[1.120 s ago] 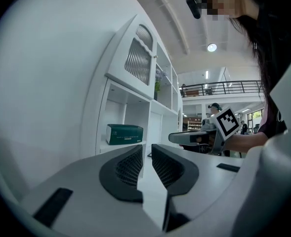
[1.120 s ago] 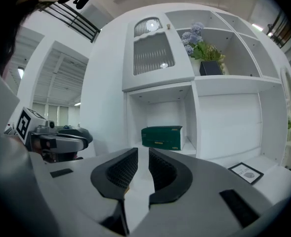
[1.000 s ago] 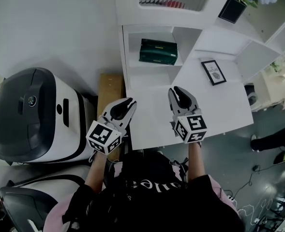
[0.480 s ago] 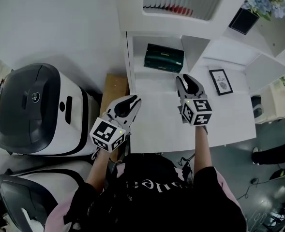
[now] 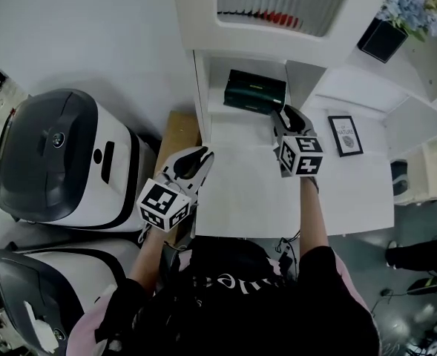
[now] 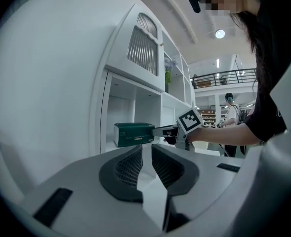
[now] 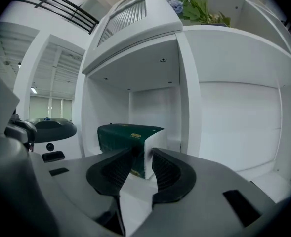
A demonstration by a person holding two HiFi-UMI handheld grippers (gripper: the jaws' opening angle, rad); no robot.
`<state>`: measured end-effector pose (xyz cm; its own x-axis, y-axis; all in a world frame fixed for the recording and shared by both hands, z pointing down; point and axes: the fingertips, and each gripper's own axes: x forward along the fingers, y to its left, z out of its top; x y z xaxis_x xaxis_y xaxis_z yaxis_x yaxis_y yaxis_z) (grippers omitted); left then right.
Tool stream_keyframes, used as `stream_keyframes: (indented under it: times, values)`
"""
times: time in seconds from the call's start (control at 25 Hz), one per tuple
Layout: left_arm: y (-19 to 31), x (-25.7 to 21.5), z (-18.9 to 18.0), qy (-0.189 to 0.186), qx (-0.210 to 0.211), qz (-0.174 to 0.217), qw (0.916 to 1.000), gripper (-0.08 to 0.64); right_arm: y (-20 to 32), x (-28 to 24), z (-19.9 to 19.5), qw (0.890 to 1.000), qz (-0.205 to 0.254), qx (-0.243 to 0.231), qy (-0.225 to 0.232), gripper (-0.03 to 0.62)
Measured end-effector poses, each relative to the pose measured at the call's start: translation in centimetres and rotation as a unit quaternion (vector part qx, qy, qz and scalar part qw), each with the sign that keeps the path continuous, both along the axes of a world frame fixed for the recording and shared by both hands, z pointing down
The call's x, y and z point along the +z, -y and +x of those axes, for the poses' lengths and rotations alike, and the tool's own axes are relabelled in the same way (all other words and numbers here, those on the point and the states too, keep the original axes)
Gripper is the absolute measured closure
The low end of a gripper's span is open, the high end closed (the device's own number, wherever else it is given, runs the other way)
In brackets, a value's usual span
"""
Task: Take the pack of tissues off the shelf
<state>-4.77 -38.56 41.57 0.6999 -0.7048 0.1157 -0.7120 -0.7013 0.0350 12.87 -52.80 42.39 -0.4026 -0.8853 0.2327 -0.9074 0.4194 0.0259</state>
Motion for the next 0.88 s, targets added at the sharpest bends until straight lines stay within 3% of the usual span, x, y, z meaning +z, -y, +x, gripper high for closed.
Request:
stream_keyframes:
  times: [0.16, 0.4, 0.72, 0.88]
  values:
    - [0.9, -0.1, 0.5, 0.011, -0.005, 0.002, 0.9999, 0.506, -0.1, 0.1, 0.0, 1.000, 0.005, -0.015, -0.008, 0.459]
    - [3.5, 0.3, 2.2, 0.034, 0.000, -0.002, 0.9994, 0.404, -0.7, 0.3, 0.6, 0.999, 0.003, -0.037, -0.017, 0.479]
    - [9.0, 0.2, 4.6, 0.066, -0.012, 0.010, 0.9977, 0.347, -2.1, 0.2, 2.5, 0.999, 0.003, -0.047, -0.014, 0.486]
    - [12.1, 1.3, 6.0, 0.083, -0.018, -0.002, 0.9964, 0.334, -2.7, 0.2, 3.3, 0.999, 0.004, -0.050, -0.011, 0.489]
